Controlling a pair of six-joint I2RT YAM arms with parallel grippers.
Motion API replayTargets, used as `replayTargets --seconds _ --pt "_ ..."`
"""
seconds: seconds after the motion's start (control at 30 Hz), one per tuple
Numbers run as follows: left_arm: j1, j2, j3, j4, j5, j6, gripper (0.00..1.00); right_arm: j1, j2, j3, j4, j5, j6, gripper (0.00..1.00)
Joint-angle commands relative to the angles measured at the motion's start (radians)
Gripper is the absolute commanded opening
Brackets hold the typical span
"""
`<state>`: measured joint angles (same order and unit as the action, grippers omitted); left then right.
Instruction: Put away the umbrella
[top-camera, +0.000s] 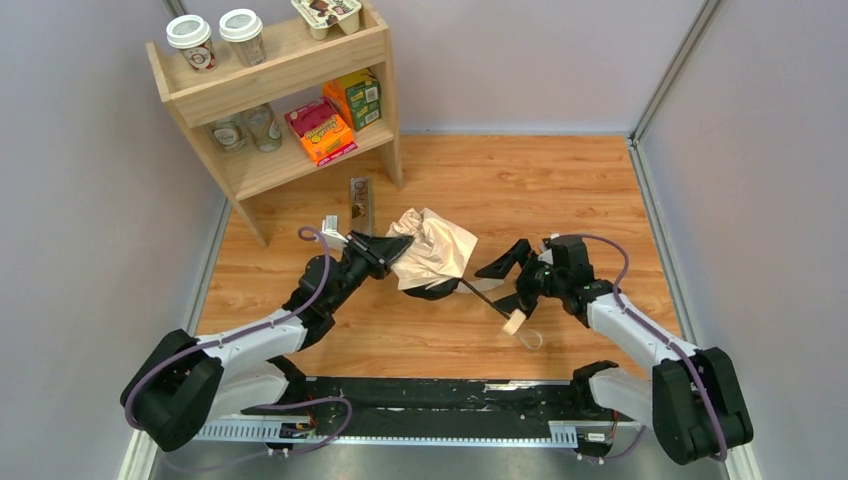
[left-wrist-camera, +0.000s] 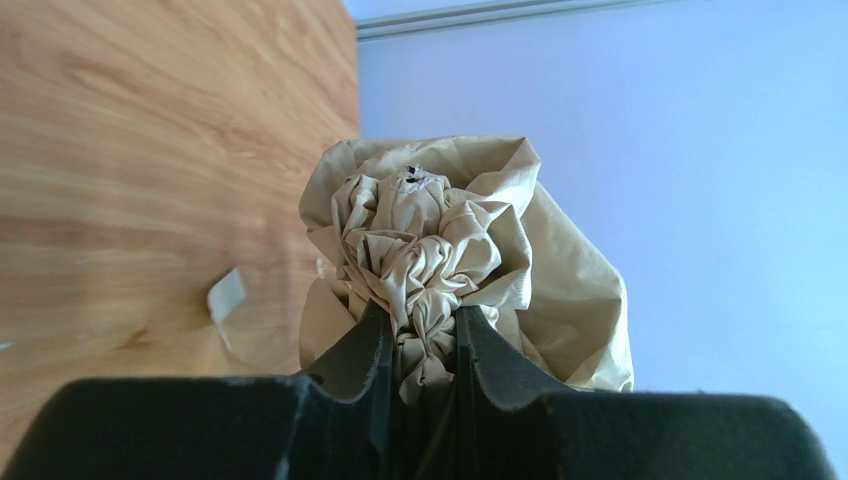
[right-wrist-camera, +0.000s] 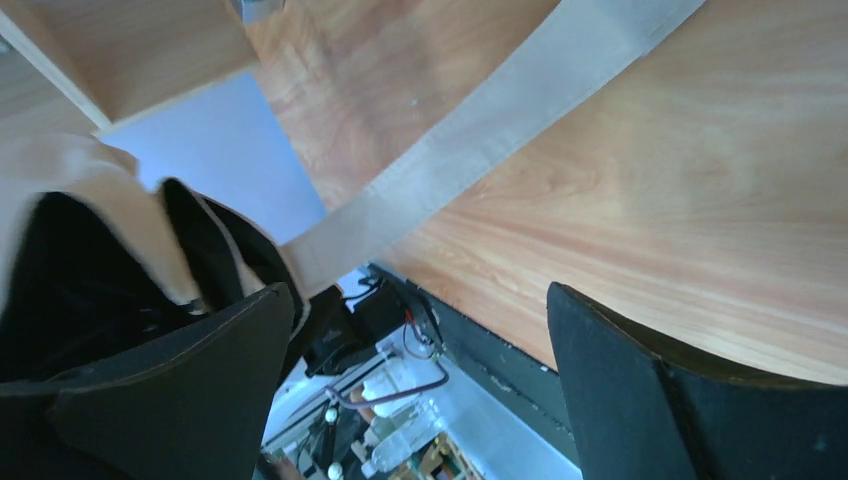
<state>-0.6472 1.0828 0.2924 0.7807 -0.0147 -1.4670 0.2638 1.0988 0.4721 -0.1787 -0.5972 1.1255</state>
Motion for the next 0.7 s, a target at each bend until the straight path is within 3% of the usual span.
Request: replayTargets --seconds 0.0,0.3,0.37,0.43,0.6,0.67 --pt "0.004 0.028 0.079 0.233 0.057 -0.05 0.0 0.075 0.016 -0.049 0.269 -0.027 0.224 1.0" --pt "-0.012 0.08 0.116 0.342 0.087 -0.098 0.0 0.158 0.176 -0.013 0.494 0.011 0.442 0.99" --pt "-0.022 0.092 0.12 0.376 0.082 -0.102 0.0 0.175 0.22 -0.001 0.562 0.013 0.49 0.92" --pt "-0.029 0.104 0.117 0.4 0.091 -0.121 0.0 0.175 0.265 0.026 0.61 0.025 0.479 0.76" --pt "-0.042 0.117 0.103 0.408 0.189 -0.177 0.0 0.101 0.445 0.15 0.679 -0.016 0.288 0.0" --pt "-0.049 0.129 0.093 0.41 0.254 -0.193 0.0 0.094 0.544 0.239 0.714 -0.096 0.197 0.0"
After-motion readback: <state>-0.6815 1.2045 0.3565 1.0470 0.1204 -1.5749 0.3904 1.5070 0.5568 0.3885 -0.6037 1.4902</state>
